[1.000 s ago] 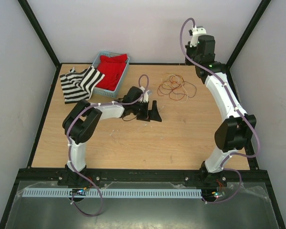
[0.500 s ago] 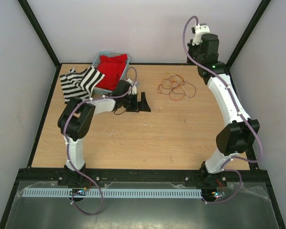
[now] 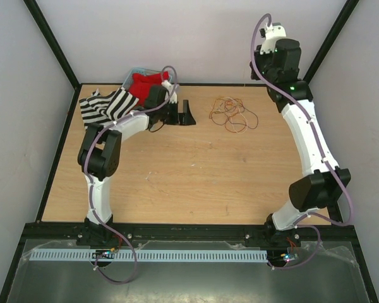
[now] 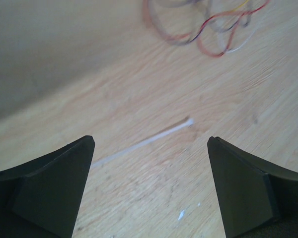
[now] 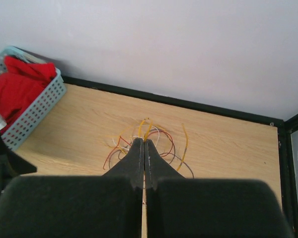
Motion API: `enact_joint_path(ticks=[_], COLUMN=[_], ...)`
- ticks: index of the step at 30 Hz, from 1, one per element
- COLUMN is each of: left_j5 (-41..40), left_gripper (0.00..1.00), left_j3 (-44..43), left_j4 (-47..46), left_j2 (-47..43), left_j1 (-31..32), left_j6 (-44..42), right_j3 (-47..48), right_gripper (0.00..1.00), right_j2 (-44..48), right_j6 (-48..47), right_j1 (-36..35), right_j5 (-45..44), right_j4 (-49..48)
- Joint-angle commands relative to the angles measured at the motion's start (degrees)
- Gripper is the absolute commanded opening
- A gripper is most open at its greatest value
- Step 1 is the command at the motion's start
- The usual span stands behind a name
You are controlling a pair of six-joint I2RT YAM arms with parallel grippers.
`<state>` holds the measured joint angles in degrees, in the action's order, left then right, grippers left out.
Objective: Zip-tie the wires
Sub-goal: Untie the cable at the center of the board.
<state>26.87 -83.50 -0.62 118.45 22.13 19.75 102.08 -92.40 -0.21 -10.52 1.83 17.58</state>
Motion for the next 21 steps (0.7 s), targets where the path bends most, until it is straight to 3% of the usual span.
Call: enact_joint_path(ticks=[1, 7, 11, 21], left_j5=[-0.9, -8.4, -11.6, -19.3], left_gripper=[0.99, 0.99, 0.99, 0.96], left_j3=[-8.2, -13.2, -14.5, -24.4], left_j4=[-4.3, -19.0, -28.2, -29.6], left_j2=[-5.2, -0.3, 3.6, 13.8], left_j1=[4.0, 12.2, 14.8, 17.6], left_j6=[-6.0, -13.2, -10.8, -14.1], right_j3=[3.6, 4.0, 3.5, 3.5], right_gripper=[0.00, 0.00, 0.00, 0.00], right_j2=[4.5, 7.5, 8.9, 13.8], right_j6=[1.1, 3.9, 5.2, 8.1], right_j1=[0.0, 0.0, -0.1, 0.0], right_j5=[3.7, 9.6, 11.4, 16.2], right_j4=[1.5, 1.5, 1.5, 1.4])
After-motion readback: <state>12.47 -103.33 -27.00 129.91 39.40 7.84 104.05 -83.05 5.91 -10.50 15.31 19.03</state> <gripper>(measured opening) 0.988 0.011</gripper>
